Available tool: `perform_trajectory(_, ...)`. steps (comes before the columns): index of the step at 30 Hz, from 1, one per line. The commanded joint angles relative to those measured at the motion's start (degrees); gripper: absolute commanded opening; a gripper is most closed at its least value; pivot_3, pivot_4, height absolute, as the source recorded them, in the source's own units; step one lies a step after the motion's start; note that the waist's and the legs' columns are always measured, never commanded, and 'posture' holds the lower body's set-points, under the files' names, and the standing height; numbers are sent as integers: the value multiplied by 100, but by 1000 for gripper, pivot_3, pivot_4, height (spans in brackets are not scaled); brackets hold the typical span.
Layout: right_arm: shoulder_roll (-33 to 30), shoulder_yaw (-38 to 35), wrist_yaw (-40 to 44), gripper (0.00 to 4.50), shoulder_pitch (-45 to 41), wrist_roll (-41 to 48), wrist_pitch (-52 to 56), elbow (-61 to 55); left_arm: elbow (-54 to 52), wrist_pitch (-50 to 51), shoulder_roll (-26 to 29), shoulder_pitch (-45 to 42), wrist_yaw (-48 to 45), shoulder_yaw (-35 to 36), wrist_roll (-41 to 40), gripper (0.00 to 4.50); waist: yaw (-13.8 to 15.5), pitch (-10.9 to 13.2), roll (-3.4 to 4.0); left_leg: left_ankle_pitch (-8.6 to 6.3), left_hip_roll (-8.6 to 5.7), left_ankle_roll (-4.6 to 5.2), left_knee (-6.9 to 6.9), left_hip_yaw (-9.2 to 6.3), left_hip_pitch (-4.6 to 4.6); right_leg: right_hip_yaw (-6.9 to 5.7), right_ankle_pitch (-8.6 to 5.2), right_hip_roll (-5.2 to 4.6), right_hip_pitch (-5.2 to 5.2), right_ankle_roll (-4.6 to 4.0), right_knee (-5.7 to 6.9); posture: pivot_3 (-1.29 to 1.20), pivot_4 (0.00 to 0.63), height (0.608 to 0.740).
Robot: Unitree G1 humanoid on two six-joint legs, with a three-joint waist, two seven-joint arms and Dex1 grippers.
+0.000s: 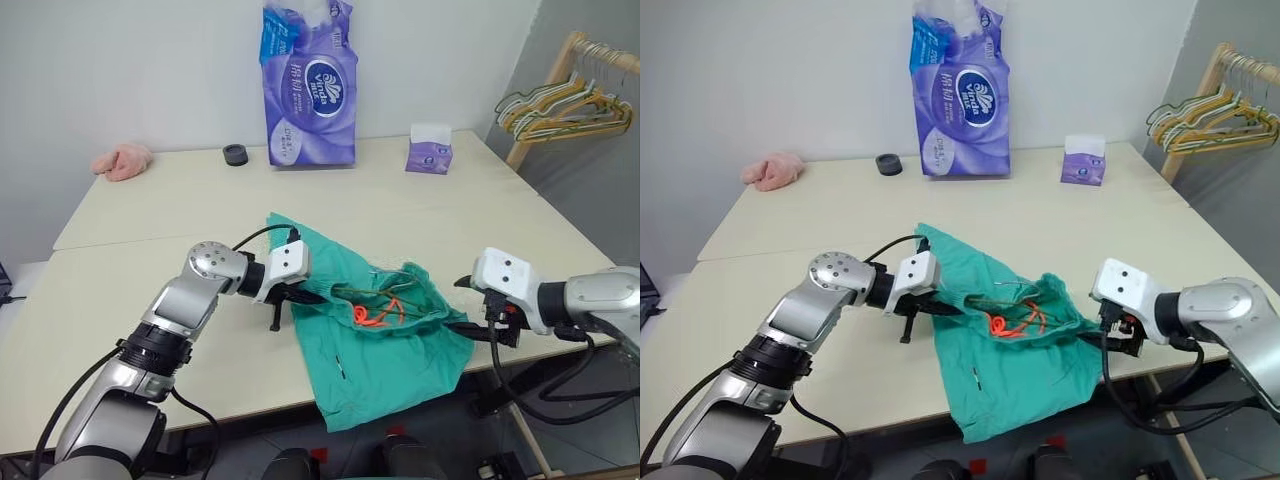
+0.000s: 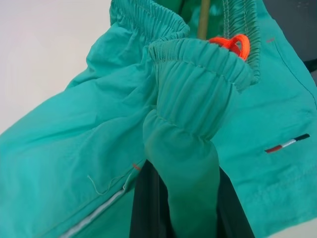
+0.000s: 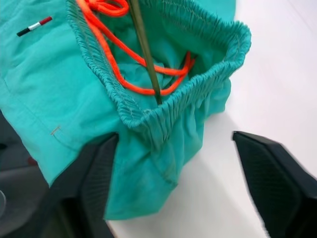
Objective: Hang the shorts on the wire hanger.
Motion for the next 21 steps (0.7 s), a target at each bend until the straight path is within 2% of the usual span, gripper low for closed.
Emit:
perform_trajectory(1,63,-235,-151,4005,209,16,60,-12,-137,12,-23,-98,23,47,9,0,-4,0,0,0,0,0,0,0,0,0,0,0,0,0,0,-165,46,740)
perform_trajectory(7,432,332,-409,4005,227,-381,-251,412,-180,51,-28,-104,3,40,6,0,-16,0,1,0,-1,0,0,2,0,1,0,0,0,0,0,-162,47,740)
perform_trajectory(14,930,1421,-226,4005,-577,-953,-660,1163,-183,121,-23,-154,-8,76,-16,0,-32,1,2,0,-1,0,0,2,1,1,0,2,0,0,0,-147,41,740)
perform_trajectory(20,1384,1962,-190,4005,-998,-1366,-912,1815,-243,223,-40,-133,33,127,-77,0,-27,0,1,0,-3,0,0,0,0,1,1,0,0,-1,1,-139,38,740)
perform_trajectory(21,1453,2026,-193,3835,-1032,-1432,-953,1887,-262,255,-42,-128,42,144,-98,0,-28,1,2,0,-3,0,0,-1,0,1,1,1,0,-1,1,-133,35,740)
